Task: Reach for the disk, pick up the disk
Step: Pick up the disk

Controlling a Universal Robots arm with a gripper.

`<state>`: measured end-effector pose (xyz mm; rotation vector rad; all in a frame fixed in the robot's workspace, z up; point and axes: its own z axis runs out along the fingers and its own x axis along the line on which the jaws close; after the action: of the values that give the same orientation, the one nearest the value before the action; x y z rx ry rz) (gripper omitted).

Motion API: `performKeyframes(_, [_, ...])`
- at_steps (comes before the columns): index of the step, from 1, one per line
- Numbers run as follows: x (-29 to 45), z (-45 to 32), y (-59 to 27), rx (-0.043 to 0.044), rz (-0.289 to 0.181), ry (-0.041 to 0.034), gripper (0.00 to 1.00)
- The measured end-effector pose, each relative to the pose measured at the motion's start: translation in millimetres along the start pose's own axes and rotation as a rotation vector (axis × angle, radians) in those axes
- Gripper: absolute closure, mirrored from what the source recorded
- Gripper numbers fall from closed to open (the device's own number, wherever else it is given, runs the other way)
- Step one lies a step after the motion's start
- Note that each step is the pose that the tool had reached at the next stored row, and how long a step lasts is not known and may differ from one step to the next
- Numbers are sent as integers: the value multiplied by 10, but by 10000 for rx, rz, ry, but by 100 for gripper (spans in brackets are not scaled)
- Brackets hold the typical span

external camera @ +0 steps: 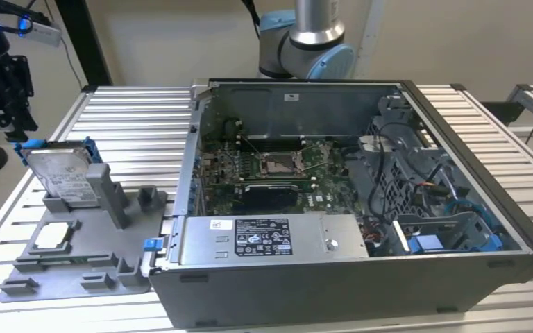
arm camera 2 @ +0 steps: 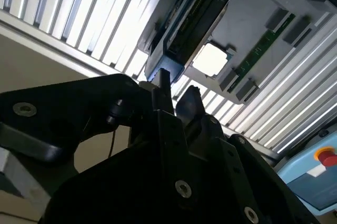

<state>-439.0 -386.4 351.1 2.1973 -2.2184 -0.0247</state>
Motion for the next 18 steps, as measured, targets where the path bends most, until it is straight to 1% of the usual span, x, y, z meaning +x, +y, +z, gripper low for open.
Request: performKeyframes(18, [0,1,0,-1,-73,2,100])
